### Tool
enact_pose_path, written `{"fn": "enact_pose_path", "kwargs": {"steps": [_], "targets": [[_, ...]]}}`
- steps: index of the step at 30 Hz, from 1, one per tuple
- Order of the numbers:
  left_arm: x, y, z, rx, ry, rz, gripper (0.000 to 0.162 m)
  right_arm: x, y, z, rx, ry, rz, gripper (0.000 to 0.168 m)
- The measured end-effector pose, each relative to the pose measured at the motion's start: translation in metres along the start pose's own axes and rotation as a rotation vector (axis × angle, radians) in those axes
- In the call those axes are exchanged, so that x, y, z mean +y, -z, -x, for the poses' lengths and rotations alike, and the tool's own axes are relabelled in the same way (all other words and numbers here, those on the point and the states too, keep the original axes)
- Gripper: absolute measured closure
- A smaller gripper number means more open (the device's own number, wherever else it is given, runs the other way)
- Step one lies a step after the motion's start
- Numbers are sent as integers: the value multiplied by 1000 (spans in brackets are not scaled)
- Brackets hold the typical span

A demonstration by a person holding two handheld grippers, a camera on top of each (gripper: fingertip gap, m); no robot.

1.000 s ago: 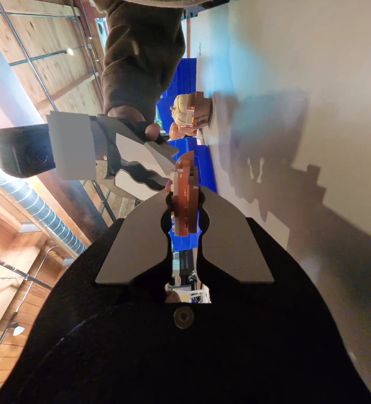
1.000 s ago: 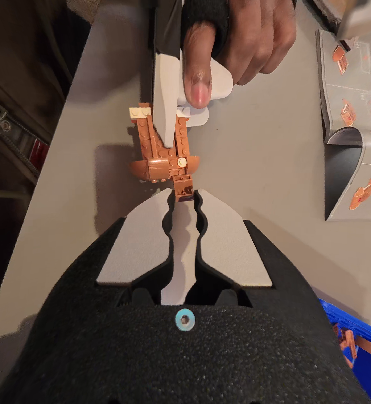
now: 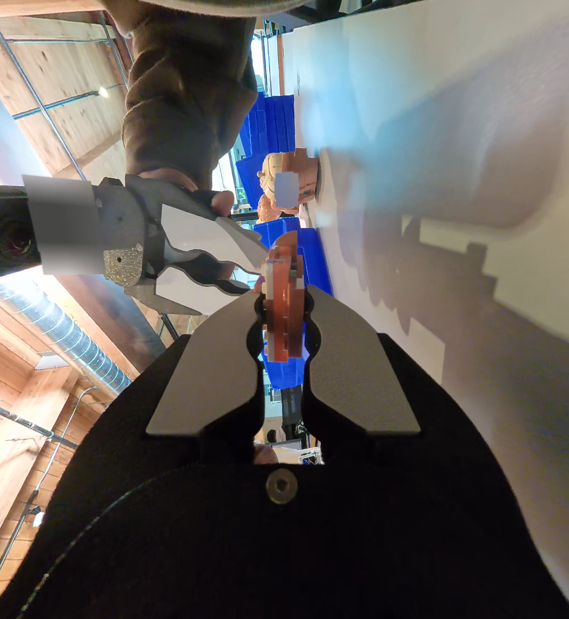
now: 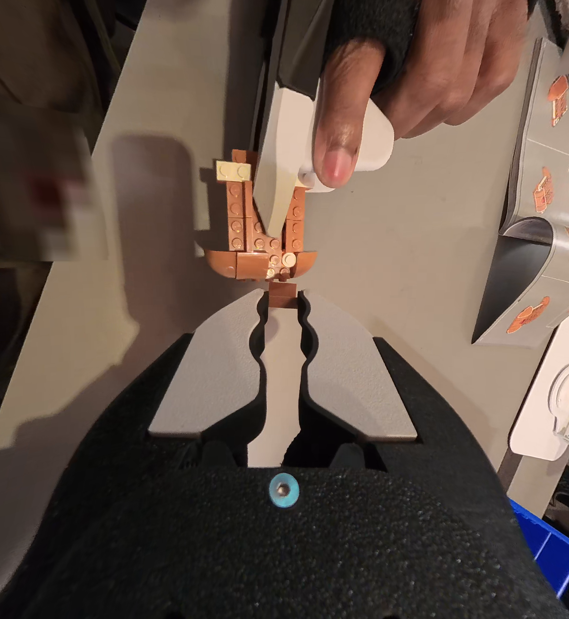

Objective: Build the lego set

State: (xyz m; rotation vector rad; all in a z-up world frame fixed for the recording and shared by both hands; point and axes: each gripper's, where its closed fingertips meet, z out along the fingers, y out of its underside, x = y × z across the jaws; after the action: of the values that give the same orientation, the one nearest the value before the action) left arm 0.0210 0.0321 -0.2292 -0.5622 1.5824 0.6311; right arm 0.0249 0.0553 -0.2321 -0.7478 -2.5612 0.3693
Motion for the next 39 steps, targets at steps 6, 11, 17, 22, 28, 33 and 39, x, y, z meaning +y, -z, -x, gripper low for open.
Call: {"fn": "enact_pose_path", "kwargs": {"steps": [6,11,17,22,28,33,39], "targets": [[1,-1,1,-4,-3,3,142,-6,5,1,-13,10,-36,152],[0,-2,3,-10,-10,1,142,-12,6,1,-32,23,-65,152],[0,-2,5,-23,-16,0,142,-21,13,0,-48,24,-121,152],[-2,-3,8,-39,-24,-4,142,-24,13,0,-62,23,-142,152],[-3,-2,16,-79,-37,1,142,-31,17,-1,-73,26,-203,164],[-1,-2,13,-69,-33,6,142,-30,21,-6,-58,0,-235,160],[12,5,-4,6,37,32,142,7,12,-23,39,-226,-152,153]]}}
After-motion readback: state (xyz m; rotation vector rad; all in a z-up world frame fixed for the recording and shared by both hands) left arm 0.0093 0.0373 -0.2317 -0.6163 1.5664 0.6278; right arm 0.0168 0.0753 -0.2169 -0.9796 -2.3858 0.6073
